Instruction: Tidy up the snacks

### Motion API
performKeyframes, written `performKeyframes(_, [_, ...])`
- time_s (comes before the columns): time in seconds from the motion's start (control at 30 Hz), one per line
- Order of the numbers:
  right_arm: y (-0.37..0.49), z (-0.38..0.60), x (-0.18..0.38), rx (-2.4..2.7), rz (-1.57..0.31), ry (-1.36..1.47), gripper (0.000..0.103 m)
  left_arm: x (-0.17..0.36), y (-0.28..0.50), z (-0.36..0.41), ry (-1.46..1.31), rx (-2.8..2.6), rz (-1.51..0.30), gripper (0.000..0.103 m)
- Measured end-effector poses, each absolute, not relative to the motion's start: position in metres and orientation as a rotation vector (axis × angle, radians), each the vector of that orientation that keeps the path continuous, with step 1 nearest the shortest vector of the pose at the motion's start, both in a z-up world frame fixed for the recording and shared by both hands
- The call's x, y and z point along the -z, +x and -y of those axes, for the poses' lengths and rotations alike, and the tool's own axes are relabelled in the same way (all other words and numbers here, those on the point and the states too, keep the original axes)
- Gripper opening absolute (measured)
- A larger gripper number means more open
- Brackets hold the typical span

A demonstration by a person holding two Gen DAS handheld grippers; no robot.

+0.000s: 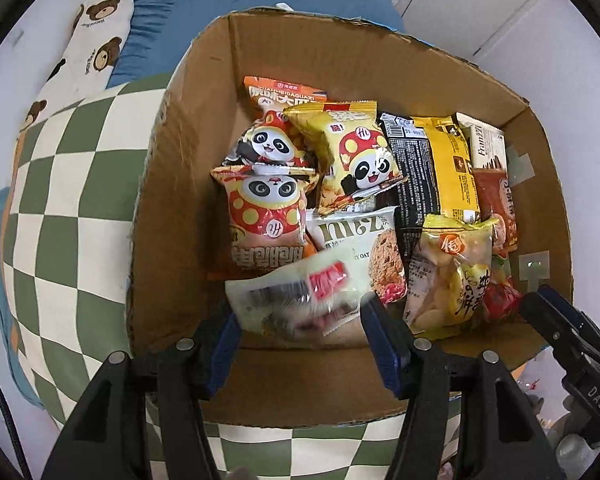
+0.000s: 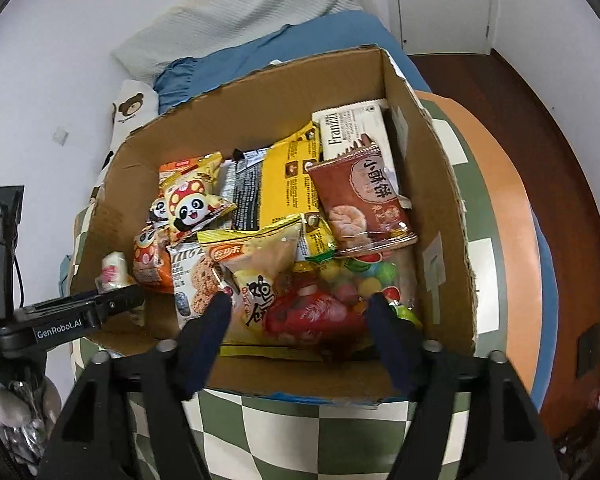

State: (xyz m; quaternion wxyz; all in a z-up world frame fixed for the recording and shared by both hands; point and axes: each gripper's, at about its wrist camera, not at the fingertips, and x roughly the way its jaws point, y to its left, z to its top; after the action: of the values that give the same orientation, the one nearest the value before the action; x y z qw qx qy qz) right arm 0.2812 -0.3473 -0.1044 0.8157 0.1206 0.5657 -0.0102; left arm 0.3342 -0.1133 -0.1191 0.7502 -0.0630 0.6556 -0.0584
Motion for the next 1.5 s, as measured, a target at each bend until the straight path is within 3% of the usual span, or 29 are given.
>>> performKeyframes(0.07, [0.283, 0.347, 0.106, 0.042, -1.219, 0.239, 0.089, 0.119, 0.334, 0.114, -0.125, 0.119, -1.426, 0.087])
performKeyframes(0.1, [0.283, 0.347, 0.107, 0.050, -1.224, 0.228, 0.094, 0.119, 0.333, 0.115, -0.119, 0.114, -1.418, 0.091])
performKeyframes(0.27, [0.286, 0.340, 0.106, 0.111, -1.226, 0.140, 0.099, 0.119, 0.332, 0.117, -0.085, 0.090, -1.404, 0.098])
performKeyframes(0.9, [0.280, 0.330, 0.087, 0.181, -1.161, 0.017, 0.101, 0.089, 0.315, 0.118, -0.045, 0.060, -1.292, 0.098])
performKeyframes(1.5, [0.197, 0.315, 0.010, 0.142, -0.981, 0.002, 0.101, 0.012, 0.232, 0.117, -0.040, 0.073, -1.093, 0.098])
